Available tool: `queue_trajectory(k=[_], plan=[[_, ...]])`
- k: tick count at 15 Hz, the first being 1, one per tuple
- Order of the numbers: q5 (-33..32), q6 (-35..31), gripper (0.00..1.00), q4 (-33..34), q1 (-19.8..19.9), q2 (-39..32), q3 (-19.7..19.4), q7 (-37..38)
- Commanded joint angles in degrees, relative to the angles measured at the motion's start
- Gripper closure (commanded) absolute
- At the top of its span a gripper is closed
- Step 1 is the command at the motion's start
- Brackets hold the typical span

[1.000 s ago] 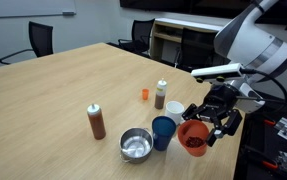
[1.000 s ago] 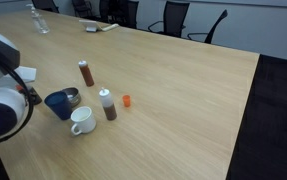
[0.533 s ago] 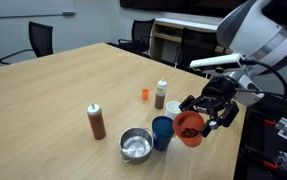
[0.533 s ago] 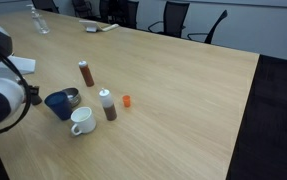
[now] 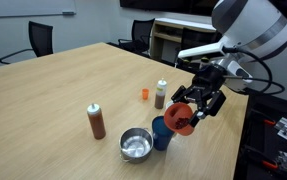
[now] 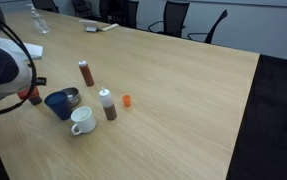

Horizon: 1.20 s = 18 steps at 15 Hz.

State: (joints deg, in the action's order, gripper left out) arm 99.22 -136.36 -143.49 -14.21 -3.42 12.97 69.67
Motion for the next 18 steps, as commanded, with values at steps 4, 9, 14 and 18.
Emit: queue_trajectory(k=[4, 9, 14, 18], plan=[[-15.21, 4.27, 0.36, 4.98, 2.86, -2.33, -3.25, 5.72], [-25.28, 11.77, 0.36, 11.74, 6.59, -5.76, -7.59, 5.08], [-32.54, 20.54, 0.36, 20.89, 7.66, -12.09, -9.06, 5.13], [-38.19, 24.97, 0.36, 28.22, 6.91, -18.11, -9.21, 5.12]])
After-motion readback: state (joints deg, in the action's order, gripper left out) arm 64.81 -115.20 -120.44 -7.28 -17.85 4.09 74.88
